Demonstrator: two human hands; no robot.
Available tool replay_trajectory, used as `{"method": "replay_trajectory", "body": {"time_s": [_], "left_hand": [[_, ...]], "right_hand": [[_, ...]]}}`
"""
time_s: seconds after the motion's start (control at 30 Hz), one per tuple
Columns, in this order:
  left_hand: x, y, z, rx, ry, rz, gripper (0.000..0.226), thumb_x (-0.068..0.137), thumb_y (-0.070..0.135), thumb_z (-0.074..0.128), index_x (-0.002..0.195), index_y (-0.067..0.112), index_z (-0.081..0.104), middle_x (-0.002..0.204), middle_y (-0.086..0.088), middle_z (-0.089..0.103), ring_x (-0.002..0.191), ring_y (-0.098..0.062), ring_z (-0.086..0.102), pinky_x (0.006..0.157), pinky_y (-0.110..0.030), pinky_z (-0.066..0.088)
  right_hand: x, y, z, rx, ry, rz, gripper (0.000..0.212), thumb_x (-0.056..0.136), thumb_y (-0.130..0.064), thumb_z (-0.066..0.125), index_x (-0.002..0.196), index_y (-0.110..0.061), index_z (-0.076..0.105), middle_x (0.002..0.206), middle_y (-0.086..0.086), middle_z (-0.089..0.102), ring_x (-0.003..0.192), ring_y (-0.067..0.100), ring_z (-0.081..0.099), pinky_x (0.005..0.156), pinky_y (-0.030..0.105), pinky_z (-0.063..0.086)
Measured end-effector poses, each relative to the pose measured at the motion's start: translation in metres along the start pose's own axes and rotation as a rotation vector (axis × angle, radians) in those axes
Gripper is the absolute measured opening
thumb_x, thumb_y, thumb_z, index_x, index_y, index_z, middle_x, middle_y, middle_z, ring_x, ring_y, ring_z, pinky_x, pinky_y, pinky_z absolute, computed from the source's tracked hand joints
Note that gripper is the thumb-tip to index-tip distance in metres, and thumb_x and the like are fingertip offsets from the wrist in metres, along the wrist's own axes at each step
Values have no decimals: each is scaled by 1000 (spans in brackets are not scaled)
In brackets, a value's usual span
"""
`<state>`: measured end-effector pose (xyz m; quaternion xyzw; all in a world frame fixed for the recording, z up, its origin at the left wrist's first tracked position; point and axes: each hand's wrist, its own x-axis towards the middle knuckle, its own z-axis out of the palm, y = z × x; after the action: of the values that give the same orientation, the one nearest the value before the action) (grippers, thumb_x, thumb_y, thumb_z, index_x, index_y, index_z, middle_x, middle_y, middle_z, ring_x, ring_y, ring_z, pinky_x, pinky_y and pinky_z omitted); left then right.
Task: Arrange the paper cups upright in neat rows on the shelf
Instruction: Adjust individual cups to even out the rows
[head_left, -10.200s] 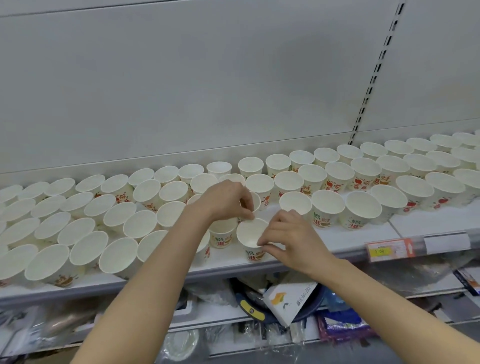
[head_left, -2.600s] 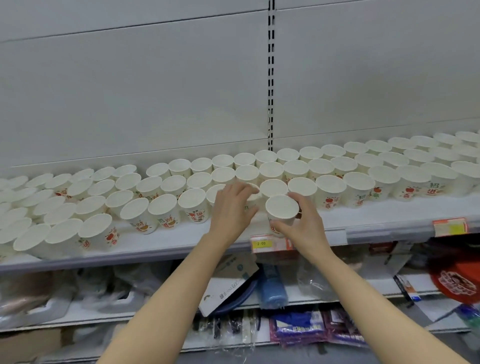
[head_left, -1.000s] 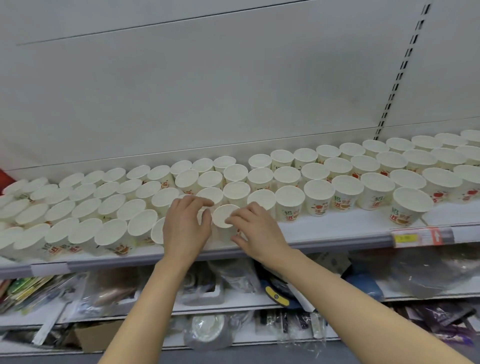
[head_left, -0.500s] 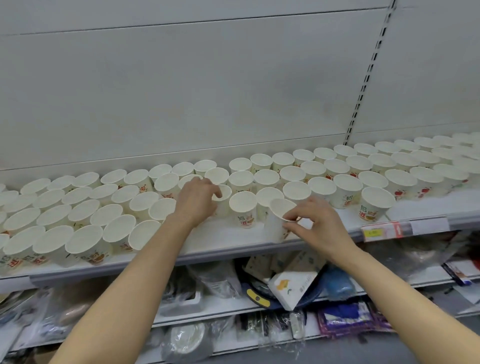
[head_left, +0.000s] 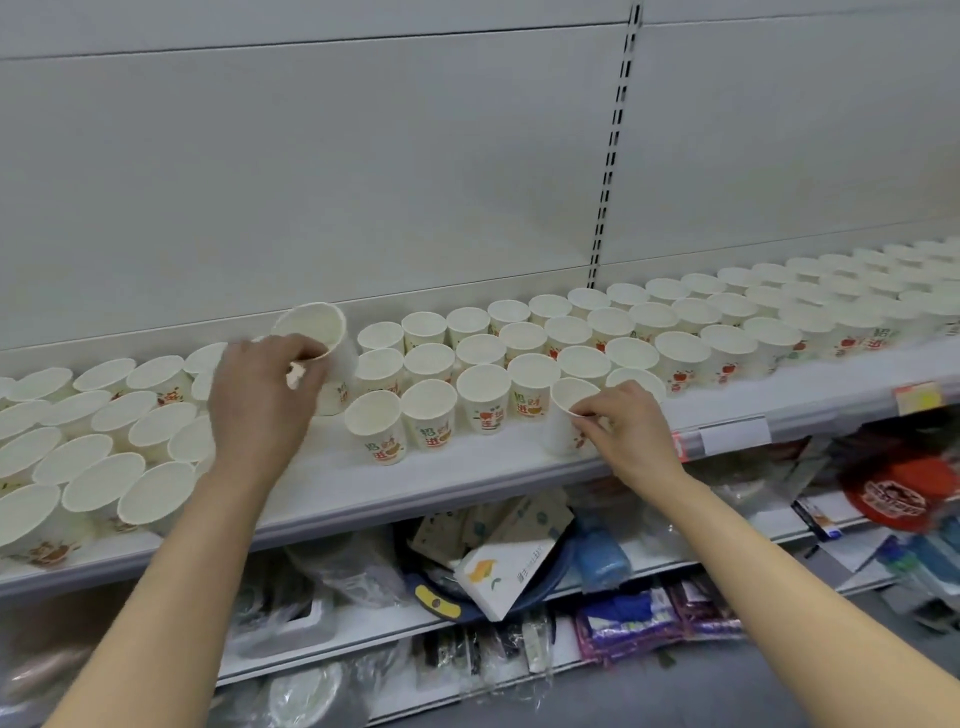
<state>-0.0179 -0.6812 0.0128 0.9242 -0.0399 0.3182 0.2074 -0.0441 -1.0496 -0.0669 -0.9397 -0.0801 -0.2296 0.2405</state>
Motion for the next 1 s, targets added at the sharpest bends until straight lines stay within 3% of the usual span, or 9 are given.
{"method": "replay_trajectory", "body": {"time_s": [0.07, 0.2, 0.37, 0.63, 0.77, 1.0], "left_hand": [[-18, 43, 3, -97, -26, 101, 9, 91, 33, 65, 91, 28, 72, 84, 11, 69, 84, -22, 51, 70, -34, 39], [-51, 118, 49, -195, -236, 273, 12, 90, 36, 66, 91, 29, 74, 83, 12, 70, 83, -18, 48, 66, -33, 39], [-65, 155, 97, -123, -376, 264, 18, 92, 42, 60, 96, 31, 75, 85, 8, 70, 89, -20, 50, 70, -37, 44], [-66, 150, 112, -94, -376, 177, 23, 86, 35, 69, 108, 30, 72, 100, 11, 70, 95, -16, 54, 73, -30, 41], [-70, 148, 118, -87, -350, 148, 15, 87, 30, 68, 100, 26, 73, 94, 9, 70, 90, -17, 58, 71, -31, 42], [-71, 157, 131, -55, -366, 137, 11, 90, 35, 65, 94, 28, 73, 89, 9, 69, 89, -15, 58, 69, -31, 44]], "right_hand": [[1, 6, 1, -35, -30, -52, 4, 79, -18, 75, 82, -19, 75, 75, -2, 69, 76, 25, 52, 68, 38, 43], [4, 16, -1, -87, -43, -162, 5, 76, -19, 76, 81, -18, 74, 73, -1, 68, 73, 30, 54, 64, 40, 43], [7, 16, -4, -88, -34, -223, 7, 76, -23, 75, 81, -19, 74, 73, -3, 67, 75, 29, 53, 66, 37, 39], [5, 28, -12, -10, -18, -208, 26, 68, -29, 81, 91, -18, 73, 83, -5, 68, 82, 26, 52, 73, 36, 43], [7, 38, -15, -53, -47, -243, 17, 66, -16, 83, 81, -18, 74, 77, -5, 67, 81, 28, 54, 73, 41, 45], [11, 40, -18, -35, -46, -265, 9, 72, -16, 80, 78, -18, 73, 72, -6, 66, 80, 27, 51, 73, 43, 44]]}}
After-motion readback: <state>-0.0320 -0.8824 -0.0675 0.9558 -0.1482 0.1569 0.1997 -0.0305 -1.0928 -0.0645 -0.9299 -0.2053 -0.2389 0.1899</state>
